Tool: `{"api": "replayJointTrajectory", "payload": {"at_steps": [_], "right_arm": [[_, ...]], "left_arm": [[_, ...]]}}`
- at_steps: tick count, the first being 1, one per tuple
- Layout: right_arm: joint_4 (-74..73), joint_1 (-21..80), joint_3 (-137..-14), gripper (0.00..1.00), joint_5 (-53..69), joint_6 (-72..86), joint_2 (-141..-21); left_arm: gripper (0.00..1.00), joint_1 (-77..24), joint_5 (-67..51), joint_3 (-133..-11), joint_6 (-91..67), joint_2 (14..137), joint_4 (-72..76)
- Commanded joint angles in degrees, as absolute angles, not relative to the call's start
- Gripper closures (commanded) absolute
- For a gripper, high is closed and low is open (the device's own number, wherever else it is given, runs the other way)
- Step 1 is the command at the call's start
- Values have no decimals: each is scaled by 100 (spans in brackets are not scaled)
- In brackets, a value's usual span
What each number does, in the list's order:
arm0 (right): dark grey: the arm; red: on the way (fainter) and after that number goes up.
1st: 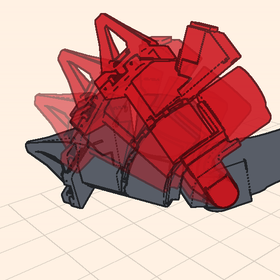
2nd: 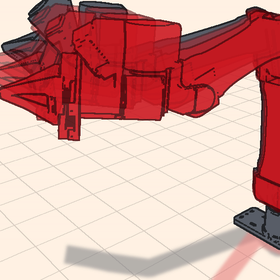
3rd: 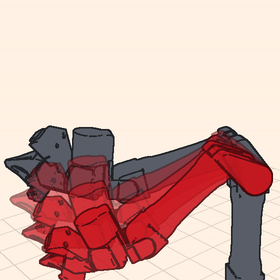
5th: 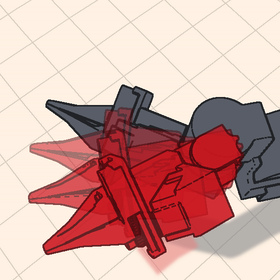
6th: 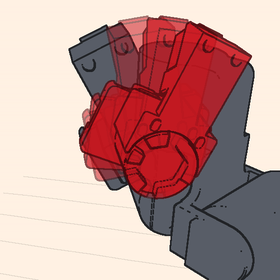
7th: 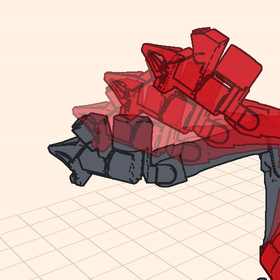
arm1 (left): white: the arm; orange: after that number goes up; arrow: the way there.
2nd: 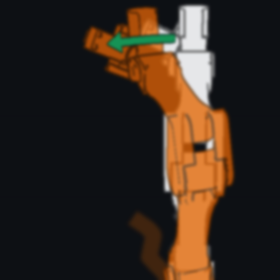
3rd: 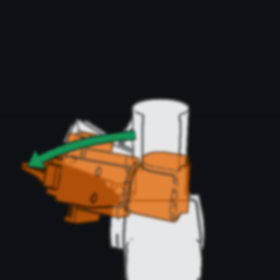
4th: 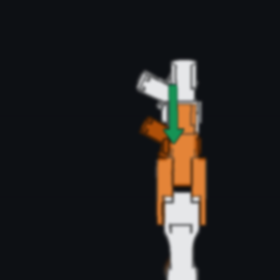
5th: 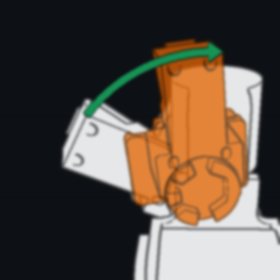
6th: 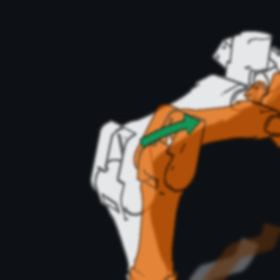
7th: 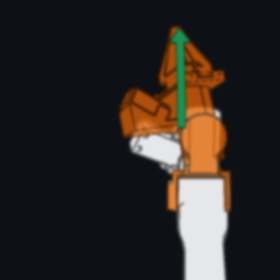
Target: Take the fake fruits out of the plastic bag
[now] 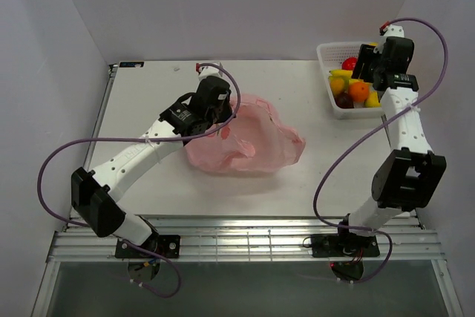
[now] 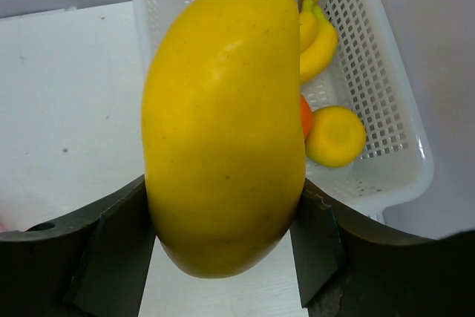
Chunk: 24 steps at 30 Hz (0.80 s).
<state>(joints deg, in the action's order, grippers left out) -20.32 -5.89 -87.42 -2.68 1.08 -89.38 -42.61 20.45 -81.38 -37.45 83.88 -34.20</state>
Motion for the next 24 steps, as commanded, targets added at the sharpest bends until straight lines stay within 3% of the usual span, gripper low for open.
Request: {"api": "replayJointTrajectory", "payload": {"at_steps": [1, 3, 4, 5, 6, 7, 17, 24], "right_arm": [[-1617, -860, -9359, 75, 97, 26, -9473], [-1661, -958, -9676, 51, 166, 123, -9974], [-1748, -1019, -9764, 25, 123, 175, -10080], [-1853, -1037, -9878, 10, 132, 245, -10246], [-1950, -1037, -10018, 10, 141, 263, -10274], [-2038, -1037, -10037, 10, 106, 272, -10274], [-3005, -1037, -9311, 10, -395, 737, -8845], [-3006, -1037, -7341, 10, -62, 958, -6876]], "left_arm": [[92, -4157, 2180, -8577, -3516, 8481, -3419], [67, -4157, 1996, -8666, -3271, 8508, -3393], [53, -4157, 1847, -8727, -3165, 8499, -3375], [29, -4149, 1515, -8745, -3086, 8438, -3366], [20, -4157, 1381, -8745, -2981, 8377, -3340], [4, -4157, 1310, -8684, -2962, 8298, -3253], [2, -4157, 791, -8421, -2997, 6884, -3304], [2, -4157, 2301, -7472, -3901, 5336, -4525]]}}
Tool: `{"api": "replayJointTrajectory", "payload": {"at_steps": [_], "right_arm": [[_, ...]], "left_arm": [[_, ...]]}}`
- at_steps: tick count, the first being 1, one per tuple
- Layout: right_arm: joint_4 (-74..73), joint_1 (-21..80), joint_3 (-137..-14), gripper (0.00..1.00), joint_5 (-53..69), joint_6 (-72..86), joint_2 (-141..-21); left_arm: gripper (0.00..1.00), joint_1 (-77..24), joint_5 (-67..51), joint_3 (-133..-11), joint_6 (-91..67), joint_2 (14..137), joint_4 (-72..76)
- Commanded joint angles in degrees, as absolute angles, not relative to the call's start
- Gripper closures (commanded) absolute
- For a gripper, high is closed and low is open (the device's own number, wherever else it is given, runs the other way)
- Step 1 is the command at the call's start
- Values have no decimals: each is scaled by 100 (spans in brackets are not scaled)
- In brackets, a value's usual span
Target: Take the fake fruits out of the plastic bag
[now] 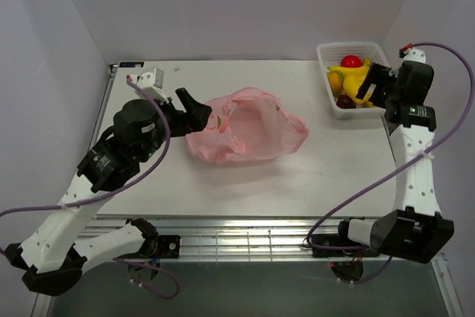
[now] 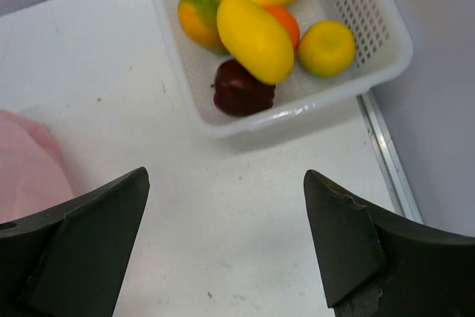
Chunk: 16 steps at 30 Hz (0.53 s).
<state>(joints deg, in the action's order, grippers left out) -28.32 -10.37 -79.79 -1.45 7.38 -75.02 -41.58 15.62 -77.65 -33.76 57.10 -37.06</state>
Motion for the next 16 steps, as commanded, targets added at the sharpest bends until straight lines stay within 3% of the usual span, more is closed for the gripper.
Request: {"api": "replayJointTrajectory", "payload": {"at_steps": [1, 7, 16], "right_arm": [[-2988, -1037, -7121, 10, -79, 984, -6638], [-2979, -1037, -5925, 10, 263, 1046, -4933], [-3059, -1037, -5616, 10, 782, 1116, -4483]], "left_arm": [[2, -4149, 2381, -7392, -3998, 5057, -4840], [2, -4149, 2259, -6646, -4631, 4123, -5431], [2, -4148, 2250, -6337, -4887, 3533, -5766]]}}
